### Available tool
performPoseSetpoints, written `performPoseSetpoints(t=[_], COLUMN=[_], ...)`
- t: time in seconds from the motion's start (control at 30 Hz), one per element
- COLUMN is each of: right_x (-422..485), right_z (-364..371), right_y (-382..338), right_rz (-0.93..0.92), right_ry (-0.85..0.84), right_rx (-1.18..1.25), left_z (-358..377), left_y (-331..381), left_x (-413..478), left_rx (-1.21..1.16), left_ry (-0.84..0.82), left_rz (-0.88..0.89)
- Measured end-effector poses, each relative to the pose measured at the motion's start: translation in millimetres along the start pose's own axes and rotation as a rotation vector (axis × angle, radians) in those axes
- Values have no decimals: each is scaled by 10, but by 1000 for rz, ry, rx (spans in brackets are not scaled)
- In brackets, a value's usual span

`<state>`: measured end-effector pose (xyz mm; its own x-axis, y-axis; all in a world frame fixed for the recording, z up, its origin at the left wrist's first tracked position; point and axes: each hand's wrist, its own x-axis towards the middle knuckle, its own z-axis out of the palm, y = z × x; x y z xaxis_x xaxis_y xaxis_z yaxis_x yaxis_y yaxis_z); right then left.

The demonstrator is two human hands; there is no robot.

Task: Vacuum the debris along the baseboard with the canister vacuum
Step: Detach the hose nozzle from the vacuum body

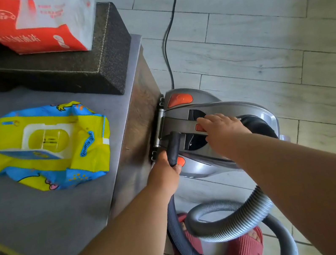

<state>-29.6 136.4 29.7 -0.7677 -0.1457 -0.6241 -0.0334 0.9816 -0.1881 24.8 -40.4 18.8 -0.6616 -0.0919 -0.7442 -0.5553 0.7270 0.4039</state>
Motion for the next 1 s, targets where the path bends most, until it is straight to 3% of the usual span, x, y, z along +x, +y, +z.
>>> performPoseSetpoints(t=[0.23, 0.63, 1.0], right_x=[35, 502, 1227], right_z=[38, -152, -1], right_y=[-62, -120, -170], right_rz=[-5, -22, -94], right_ry=[-1, 33, -94], right_rx=[-15, 15, -2], left_z=[-119, -271, -268], left_y=[-14, 444, 503], left_x=[-104, 347, 657], left_rx=[16, 85, 75], left_ry=[117, 150, 252], left_rz=[58, 122, 77])
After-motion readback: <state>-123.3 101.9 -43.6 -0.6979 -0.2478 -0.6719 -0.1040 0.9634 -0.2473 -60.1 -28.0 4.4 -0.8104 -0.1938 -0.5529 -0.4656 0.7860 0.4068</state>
